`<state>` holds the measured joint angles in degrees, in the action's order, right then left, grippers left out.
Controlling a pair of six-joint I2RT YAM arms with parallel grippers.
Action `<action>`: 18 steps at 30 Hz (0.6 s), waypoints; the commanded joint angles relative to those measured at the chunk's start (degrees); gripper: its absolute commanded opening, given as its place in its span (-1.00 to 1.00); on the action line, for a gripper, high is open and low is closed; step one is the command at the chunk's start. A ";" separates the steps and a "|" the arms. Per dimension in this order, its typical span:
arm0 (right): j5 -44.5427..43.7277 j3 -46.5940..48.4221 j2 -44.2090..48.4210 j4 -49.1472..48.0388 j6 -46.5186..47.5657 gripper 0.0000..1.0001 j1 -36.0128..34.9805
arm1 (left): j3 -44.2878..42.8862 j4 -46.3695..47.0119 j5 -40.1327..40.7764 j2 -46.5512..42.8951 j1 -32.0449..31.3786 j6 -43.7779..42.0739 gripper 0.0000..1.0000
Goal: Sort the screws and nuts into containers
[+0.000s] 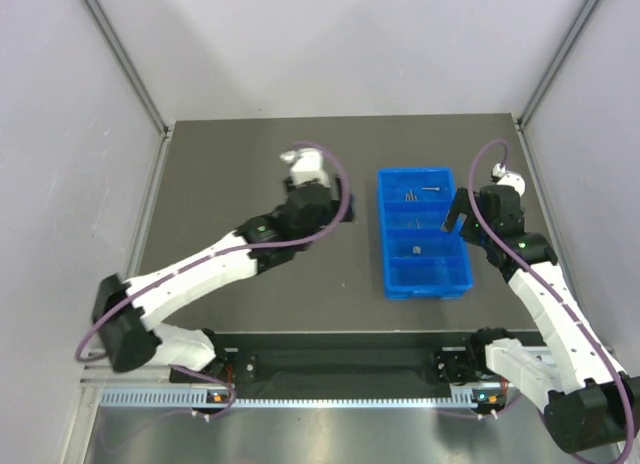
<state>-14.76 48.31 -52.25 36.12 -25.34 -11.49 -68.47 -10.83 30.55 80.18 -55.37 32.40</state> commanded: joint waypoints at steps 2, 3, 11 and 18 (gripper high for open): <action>1.93 0.90 0.75 -2.81 -0.58 0.99 -1.17 | 13.51 -13.69 10.32 -10.02 8.85 14.17 0.66; 2.02 0.82 0.75 -2.81 -0.67 0.99 -1.17 | 16.06 -13.52 10.50 -14.31 10.10 14.18 0.65; 2.90 0.20 -0.04 -3.51 -0.50 0.99 -1.17 | 36.72 -5.09 7.25 -27.00 18.46 9.96 0.70; 3.78 0.11 -1.01 -4.48 -0.23 1.00 -1.17 | 44.56 6.16 5.68 -27.02 22.14 4.26 0.75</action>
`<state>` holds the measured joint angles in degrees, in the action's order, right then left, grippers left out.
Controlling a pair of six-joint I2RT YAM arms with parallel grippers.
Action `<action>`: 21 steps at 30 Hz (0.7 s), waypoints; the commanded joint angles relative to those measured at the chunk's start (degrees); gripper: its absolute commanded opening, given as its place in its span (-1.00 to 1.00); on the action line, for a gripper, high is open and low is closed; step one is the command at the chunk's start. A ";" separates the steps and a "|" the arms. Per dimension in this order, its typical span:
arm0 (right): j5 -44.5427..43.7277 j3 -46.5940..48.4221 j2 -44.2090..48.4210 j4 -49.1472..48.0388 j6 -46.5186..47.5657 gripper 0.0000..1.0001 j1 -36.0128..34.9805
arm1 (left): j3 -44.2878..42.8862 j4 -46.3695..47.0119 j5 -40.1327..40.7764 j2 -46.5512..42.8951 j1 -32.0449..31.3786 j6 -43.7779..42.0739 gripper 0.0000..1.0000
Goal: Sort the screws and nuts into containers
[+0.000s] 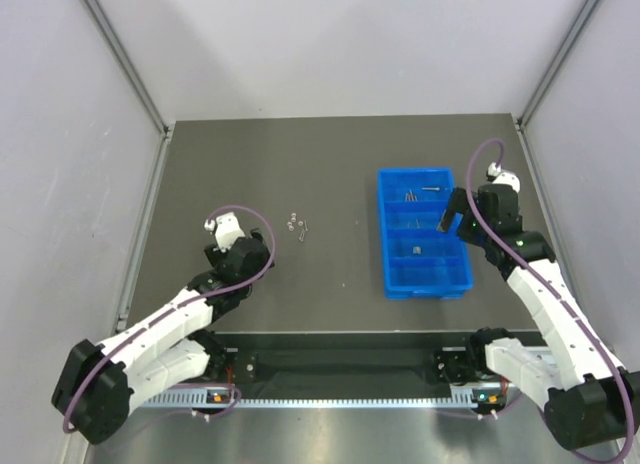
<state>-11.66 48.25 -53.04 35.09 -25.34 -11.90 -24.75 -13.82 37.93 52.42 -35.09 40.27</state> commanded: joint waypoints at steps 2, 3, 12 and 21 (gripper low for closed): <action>0.76 0.09 -0.75 -3.80 -0.32 1.00 -0.84 | 0.41 11.44 -4.17 3.89 4.14 -6.67 0.73; 1.02 0.09 -0.93 -3.98 -0.23 0.99 -0.84 | 0.15 12.32 -8.10 4.96 4.94 -8.18 0.72; 0.76 0.71 -1.81 -3.63 0.20 0.99 -0.76 | -6.70 15.67 -24.22 17.53 13.64 -18.20 0.64; 0.41 0.79 -2.16 -3.89 0.12 0.99 -0.76 | -14.78 8.05 -30.37 26.15 15.67 -26.73 0.55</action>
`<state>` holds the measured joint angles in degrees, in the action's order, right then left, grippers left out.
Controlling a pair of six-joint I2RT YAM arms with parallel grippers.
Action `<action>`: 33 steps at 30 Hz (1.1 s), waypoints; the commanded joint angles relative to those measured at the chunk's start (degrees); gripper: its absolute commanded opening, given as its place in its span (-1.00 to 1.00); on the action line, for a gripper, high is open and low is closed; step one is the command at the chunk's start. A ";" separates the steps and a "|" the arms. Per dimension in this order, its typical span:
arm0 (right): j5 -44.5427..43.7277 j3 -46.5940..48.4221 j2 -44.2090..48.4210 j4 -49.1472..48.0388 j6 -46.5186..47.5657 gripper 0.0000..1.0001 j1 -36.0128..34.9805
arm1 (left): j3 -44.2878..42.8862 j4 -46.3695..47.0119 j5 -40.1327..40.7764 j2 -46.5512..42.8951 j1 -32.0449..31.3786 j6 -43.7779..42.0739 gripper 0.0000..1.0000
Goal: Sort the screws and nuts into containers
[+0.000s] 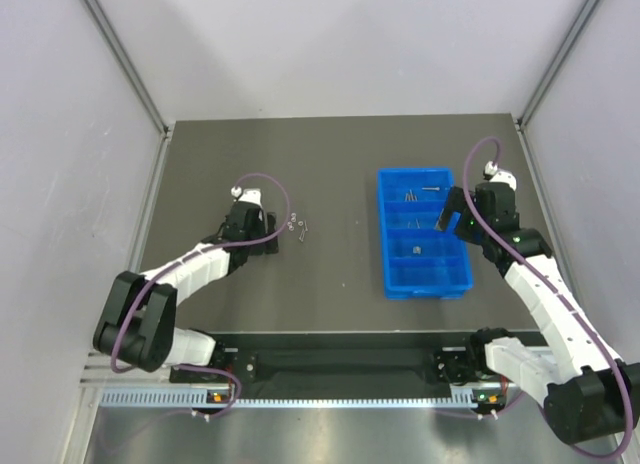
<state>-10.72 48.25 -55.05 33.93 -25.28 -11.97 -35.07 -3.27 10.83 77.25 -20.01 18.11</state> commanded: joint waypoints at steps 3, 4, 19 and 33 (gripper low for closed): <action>-0.62 0.79 -0.41 -2.56 0.23 0.99 -0.78 | -6.76 -5.60 -4.06 1.59 0.67 -8.08 0.55; -0.36 0.79 -0.50 -2.73 0.23 0.99 -0.69 | -6.85 -6.39 -4.50 1.32 0.85 -9.22 0.55; -0.09 0.71 -0.59 -2.73 -0.03 0.99 -0.69 | -7.65 -8.68 -9.60 5.36 4.37 -9.32 0.47; -0.18 0.71 -0.24 -2.29 0.05 0.99 -0.69 | -12.83 -14.66 -8.28 12.22 4.37 -8.79 -0.20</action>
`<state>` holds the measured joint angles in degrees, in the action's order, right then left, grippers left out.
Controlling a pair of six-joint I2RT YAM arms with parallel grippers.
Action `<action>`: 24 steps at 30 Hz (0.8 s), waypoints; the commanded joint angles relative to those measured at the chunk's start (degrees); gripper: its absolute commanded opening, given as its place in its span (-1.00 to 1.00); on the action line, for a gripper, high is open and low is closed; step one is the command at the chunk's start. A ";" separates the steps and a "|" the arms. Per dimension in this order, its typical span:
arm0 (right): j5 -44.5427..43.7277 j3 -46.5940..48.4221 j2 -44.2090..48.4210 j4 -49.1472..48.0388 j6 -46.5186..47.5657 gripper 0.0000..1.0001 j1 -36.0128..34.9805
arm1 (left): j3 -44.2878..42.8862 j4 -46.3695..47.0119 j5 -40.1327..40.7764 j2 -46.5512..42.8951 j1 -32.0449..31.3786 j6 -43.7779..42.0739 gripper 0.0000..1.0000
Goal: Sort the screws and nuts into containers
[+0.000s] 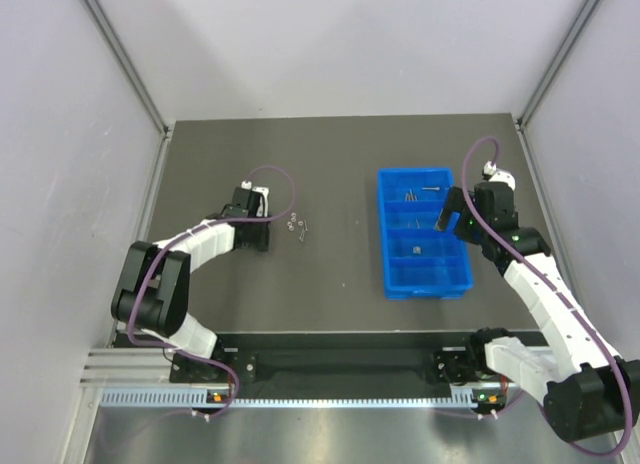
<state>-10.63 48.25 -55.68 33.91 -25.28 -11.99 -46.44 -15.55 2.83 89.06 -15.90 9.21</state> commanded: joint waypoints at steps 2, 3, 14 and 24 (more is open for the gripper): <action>-0.27 0.79 0.40 -2.36 -0.03 0.99 -0.75 | -1.47 -2.81 -0.54 -0.02 0.34 0.37 -0.28; -0.27 0.71 0.40 -2.18 0.05 0.99 -0.76 | -1.55 -2.90 -0.72 -0.20 0.26 0.45 -0.27; -0.09 0.88 0.48 -2.27 0.05 0.99 -0.67 | -2.96 -6.07 -2.04 -1.16 0.17 2.47 -0.08; 0.00 0.88 0.84 -1.92 0.05 1.00 -0.67 | -2.26 -5.55 1.74 0.42 -0.01 3.18 -0.33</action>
<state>-10.63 48.25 -55.66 33.93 -25.28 -11.99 -47.79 -20.80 2.92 89.14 -15.88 11.90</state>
